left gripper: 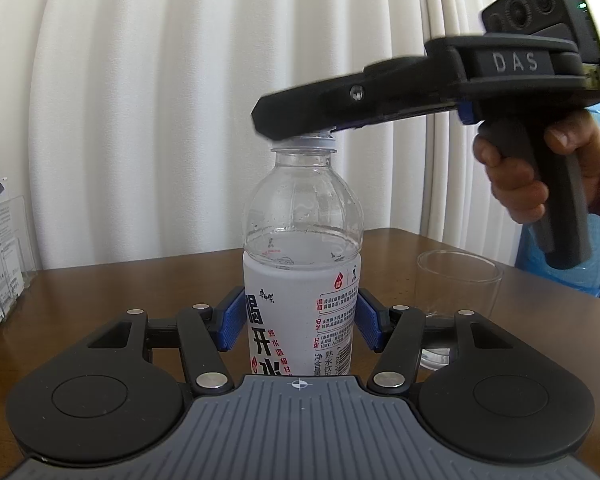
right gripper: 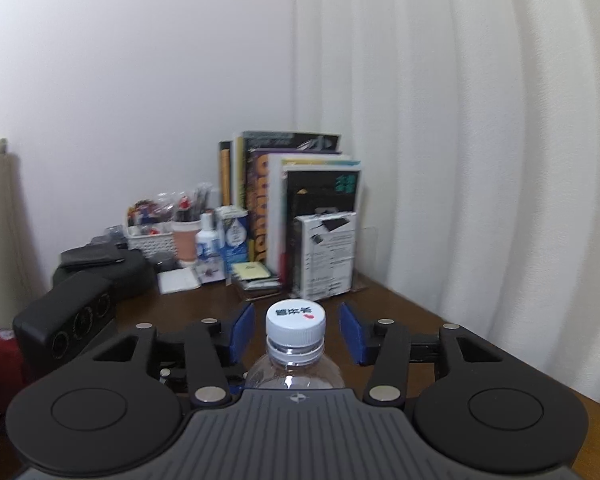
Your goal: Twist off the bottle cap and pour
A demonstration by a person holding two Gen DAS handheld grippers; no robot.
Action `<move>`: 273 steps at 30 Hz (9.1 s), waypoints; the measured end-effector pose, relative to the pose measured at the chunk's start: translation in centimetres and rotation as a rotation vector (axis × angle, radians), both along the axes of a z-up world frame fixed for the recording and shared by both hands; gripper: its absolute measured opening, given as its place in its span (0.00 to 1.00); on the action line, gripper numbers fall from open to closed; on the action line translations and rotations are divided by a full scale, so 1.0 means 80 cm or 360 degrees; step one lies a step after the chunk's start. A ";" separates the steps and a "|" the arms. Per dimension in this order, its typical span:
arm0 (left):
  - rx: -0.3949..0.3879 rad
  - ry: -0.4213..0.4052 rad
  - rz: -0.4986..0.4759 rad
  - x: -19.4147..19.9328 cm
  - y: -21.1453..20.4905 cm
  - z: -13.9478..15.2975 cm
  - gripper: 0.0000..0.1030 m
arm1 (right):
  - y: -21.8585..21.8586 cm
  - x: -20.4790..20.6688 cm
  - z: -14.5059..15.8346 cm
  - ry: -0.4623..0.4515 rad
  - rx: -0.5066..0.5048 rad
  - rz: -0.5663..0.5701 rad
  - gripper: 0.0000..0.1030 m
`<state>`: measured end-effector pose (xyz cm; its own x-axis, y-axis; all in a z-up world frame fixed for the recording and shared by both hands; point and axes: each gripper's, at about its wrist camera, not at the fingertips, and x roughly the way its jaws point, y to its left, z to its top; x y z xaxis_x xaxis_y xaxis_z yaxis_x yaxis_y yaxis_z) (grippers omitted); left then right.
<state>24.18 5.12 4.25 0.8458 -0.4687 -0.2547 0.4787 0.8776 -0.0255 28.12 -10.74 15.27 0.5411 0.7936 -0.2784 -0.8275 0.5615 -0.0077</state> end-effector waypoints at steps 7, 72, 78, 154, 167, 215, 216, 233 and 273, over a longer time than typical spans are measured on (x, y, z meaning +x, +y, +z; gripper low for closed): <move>-0.0001 0.0002 0.0002 0.001 -0.001 0.000 0.56 | 0.011 -0.056 -0.005 -0.0124 0.0124 -0.0426 0.57; 0.0016 0.0000 -0.0016 0.002 0.008 -0.001 0.56 | 0.002 0.028 0.030 0.0042 -0.0176 0.0327 0.31; 0.0025 -0.0005 0.0000 0.001 0.003 0.000 0.56 | -0.001 0.026 0.035 0.0038 -0.0164 0.0166 0.31; -0.0042 0.0056 0.0467 -0.176 -0.009 0.012 1.00 | -0.104 -0.153 -0.160 0.0426 -0.0344 -0.1022 0.31; -0.0054 0.0058 0.0470 -0.176 -0.007 0.013 1.00 | -0.107 -0.143 -0.165 0.0470 -0.0352 -0.1028 0.31; 0.0004 0.0034 0.0516 -0.221 -0.033 0.017 1.00 | -0.079 -0.229 -0.135 0.0147 -0.0314 -0.1308 0.76; 0.0007 0.0027 0.0514 -0.226 -0.035 0.017 1.00 | -0.078 -0.237 -0.135 0.0128 -0.0291 -0.1322 0.77; -0.0076 -0.0138 0.0631 -0.309 -0.042 -0.009 1.00 | -0.069 -0.356 -0.158 -0.0225 -0.0053 -0.1396 1.00; -0.0039 -0.0305 0.0759 -0.332 -0.056 -0.062 1.00 | -0.069 -0.382 -0.226 -0.0259 0.0161 -0.1424 1.00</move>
